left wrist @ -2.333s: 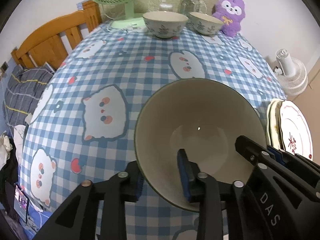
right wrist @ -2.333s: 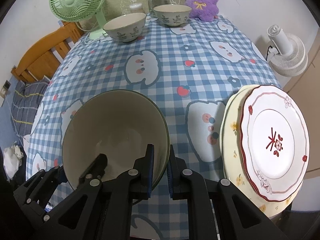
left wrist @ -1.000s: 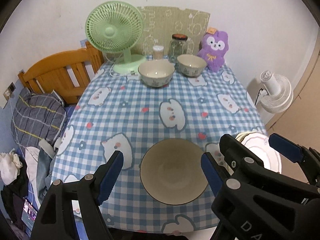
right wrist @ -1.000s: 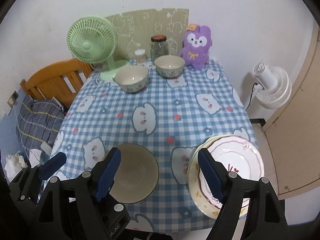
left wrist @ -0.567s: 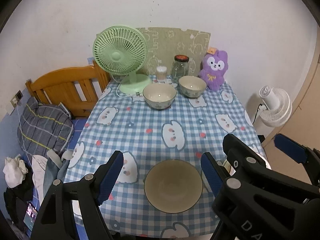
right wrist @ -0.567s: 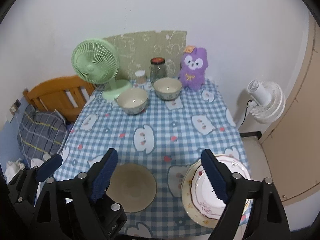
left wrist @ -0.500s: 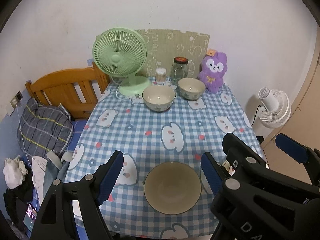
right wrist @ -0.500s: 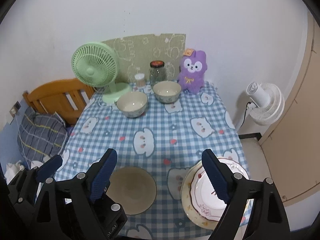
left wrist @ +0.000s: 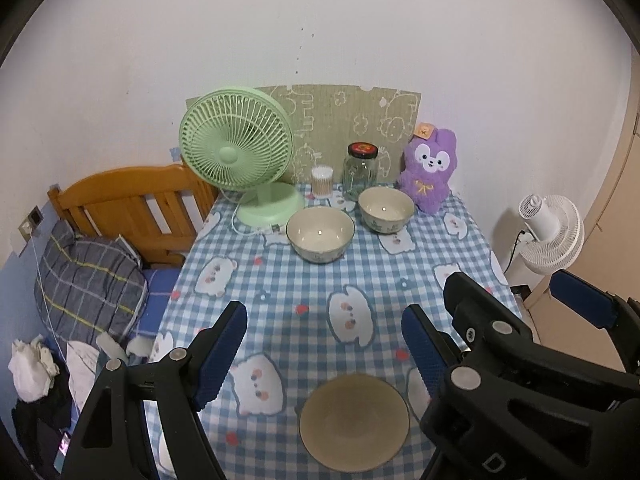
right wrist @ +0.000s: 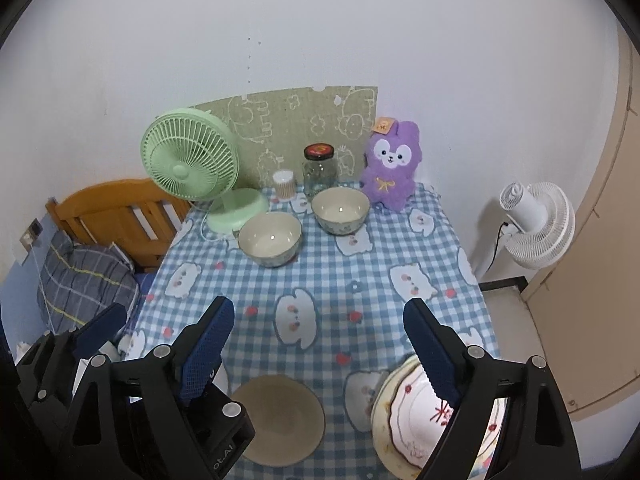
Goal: Organize plates and bowls
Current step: 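Raise both tools away from the placed large bowl, then move both tools toward the green-rimmed bowl by the fan base, then grip the rim of the green-rimmed bowl with both tools, then lift the green-rimmed bowl off the table with both tools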
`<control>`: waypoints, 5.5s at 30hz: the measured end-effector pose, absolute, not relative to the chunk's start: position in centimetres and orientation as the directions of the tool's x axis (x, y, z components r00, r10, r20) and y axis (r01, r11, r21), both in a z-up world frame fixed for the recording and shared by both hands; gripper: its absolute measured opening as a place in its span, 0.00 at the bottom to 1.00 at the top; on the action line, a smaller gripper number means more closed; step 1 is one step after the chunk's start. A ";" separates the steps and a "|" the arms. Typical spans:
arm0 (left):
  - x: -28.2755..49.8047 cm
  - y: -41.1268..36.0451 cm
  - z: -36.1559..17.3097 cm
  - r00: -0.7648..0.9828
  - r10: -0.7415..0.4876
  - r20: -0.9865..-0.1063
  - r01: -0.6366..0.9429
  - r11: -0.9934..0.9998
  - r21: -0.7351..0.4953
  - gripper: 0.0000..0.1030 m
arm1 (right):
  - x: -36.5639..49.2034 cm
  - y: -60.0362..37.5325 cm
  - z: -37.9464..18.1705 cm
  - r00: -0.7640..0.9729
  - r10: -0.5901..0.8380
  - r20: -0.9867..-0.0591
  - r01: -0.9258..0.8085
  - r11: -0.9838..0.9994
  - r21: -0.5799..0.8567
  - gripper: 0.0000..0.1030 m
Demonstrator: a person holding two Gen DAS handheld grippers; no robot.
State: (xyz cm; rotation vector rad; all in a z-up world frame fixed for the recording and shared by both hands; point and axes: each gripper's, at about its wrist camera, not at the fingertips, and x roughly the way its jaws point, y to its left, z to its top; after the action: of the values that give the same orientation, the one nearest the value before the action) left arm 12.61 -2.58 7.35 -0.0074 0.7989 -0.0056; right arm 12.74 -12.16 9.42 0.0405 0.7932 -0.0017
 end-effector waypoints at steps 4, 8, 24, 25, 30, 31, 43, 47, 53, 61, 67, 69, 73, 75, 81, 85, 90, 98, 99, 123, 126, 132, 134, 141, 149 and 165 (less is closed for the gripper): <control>14.2 -2.5 8.0 0.712 -0.016 -0.702 0.020 1.000 -0.002 0.79 | 14.1 -12.1 9.9 0.722 -0.022 -0.691 0.050 0.999 0.019 0.86; 15.9 -2.2 8.0 0.715 -0.017 -0.699 0.026 1.000 0.002 0.79 | 15.9 -11.6 9.6 0.711 -0.035 -0.702 0.055 0.998 0.005 0.86; 22.8 0.6 6.6 0.698 -0.037 -0.715 0.050 0.999 -0.003 0.79 | 22.9 -9.0 7.9 0.701 -0.029 -0.713 0.065 0.998 0.023 0.86; 23.3 0.8 6.5 0.698 -0.034 -0.715 0.050 0.999 0.001 0.79 | 23.4 -8.8 7.7 0.701 -0.029 -0.713 0.065 0.998 0.024 0.86; 25.7 1.6 5.7 0.697 -0.024 -0.717 0.046 0.999 0.011 0.79 | 25.7 -8.2 6.8 0.699 -0.023 -0.715 0.058 0.998 0.024 0.86; 26.3 1.8 5.4 0.695 -0.022 -0.719 0.045 0.999 0.013 0.78 | 26.2 -8.2 6.5 0.697 -0.021 -0.717 0.057 0.998 0.027 0.86; 31.7 2.2 1.8 0.665 -0.025 -0.747 0.049 0.999 0.009 0.74 | 31.4 -8.1 2.8 0.684 -0.036 -0.728 0.077 0.997 0.023 0.86; 33.2 2.2 0.5 0.658 -0.018 -0.753 0.045 0.999 0.015 0.72 | 33.1 -8.0 1.6 0.676 -0.044 -0.735 0.074 0.997 0.009 0.86; 35.1 2.3 -1.7 0.640 -0.020 -0.768 0.055 0.998 0.020 0.72 | 35.1 -7.7 -0.8 0.649 -0.044 -0.760 0.067 0.998 -0.001 0.86; 37.5 2.4 -4.5 0.623 -0.011 -0.782 0.050 0.998 0.026 0.64 | 37.6 -7.7 -3.9 0.625 -0.057 -0.778 0.079 0.997 -0.010 0.83; 39.3 2.3 -6.8 0.604 -0.023 -0.797 0.052 0.999 0.010 0.62 | 39.2 -8.0 -6.2 0.602 -0.054 -0.797 0.084 0.996 -0.004 0.79; 39.6 2.2 -7.4 0.597 -0.015 -0.802 0.047 0.999 0.016 0.62 | 39.7 -8.1 -7.1 0.592 -0.056 -0.804 0.084 0.996 -0.008 0.76; 40.5 2.0 -9.0 0.571 -0.005 -0.821 0.043 0.999 0.024 0.53 | 40.6 -8.3 -8.6 0.574 -0.055 -0.817 0.087 0.996 -0.006 0.72; 40.9 2.0 -9.7 0.558 -0.001 -0.830 0.038 0.999 0.025 0.49 | 41.1 -8.5 -9.4 0.562 -0.042 -0.826 0.086 0.996 0.007 0.65; 42.0 2.0 -11.5 0.531 0.005 -0.848 0.021 1.000 0.019 0.42 | 42.2 -8.3 -10.8 0.544 -0.028 -0.839 0.071 0.997 0.013 0.55; 42.4 2.0 -12.3 0.521 0.014 -0.854 0.017 1.000 0.026 0.39 | 42.9 -8.2 -11.7 0.535 -0.019 -0.845 0.068 0.998 0.020 0.46; 43.3 2.4 -13.3 0.505 0.026 -0.863 0.005 0.999 0.034 0.33 | 43.7 -7.9 -12.7 0.518 -0.019 -0.855 0.062 0.998 0.016 0.29; 44.0 2.3 -14.2 0.501 0.027 -0.865 0.004 0.999 0.033 0.23 | 44.3 -7.6 -13.7 0.508 0.000 -0.861 0.046 0.999 0.027 0.22; 43.9 2.3 -14.2 0.503 0.028 -0.864 -0.001 0.999 0.032 0.23 | 44.4 -7.6 -13.8 0.508 0.008 -0.862 0.047 0.998 0.037 0.20; 42.6 1.9 -12.5 0.515 0.015 -0.857 0.020 0.999 0.030 0.21 | 42.9 -7.9 -11.9 0.506 -0.006 -0.863 0.073 0.997 0.036 0.19; 42.3 1.8 -11.8 0.520 0.015 -0.854 0.021 0.999 0.030 0.21 | 42.4 -7.9 -11.2 0.512 -0.007 -0.859 0.073 0.997 0.035 0.19; 41.5 1.8 -10.3 0.529 0.009 -0.848 0.016 1.000 0.021 0.21 | 41.7 -7.8 -9.7 0.518 -0.013 -0.855 0.066 0.997 0.025 0.19; 41.0 1.8 -9.7 0.533 0.009 -0.846 0.012 1.000 0.018 0.21 | 41.4 -7.8 -9.1 0.524 -0.011 -0.852 0.063 0.998 0.025 0.19; 39.9 1.6 -7.6 0.551 0.012 -0.834 0.008 1.000 0.020 0.21 | 40.1 -8.0 -6.7 0.540 -0.009 -0.841 0.064 0.997 0.030 0.19; 38.3 1.6 -4.6 0.574 0.015 -0.819 0.001 1.000 0.020 0.21 | 38.2 -8.0 -3.5 0.564 -0.003 -0.826 0.058 0.998 0.035 0.19; 32.7 0.6 0.4 0.609 0.004 -0.793 -0.006 1.000 0.001 0.21 | 32.1 -8.4 1.8 0.599 -0.014 -0.801 0.053 0.998 0.022 0.19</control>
State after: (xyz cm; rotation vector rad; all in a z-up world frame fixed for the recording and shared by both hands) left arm 32.75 0.60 0.36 -0.0020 0.9155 0.0054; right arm 32.09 -8.44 1.84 0.0447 0.9278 -0.0390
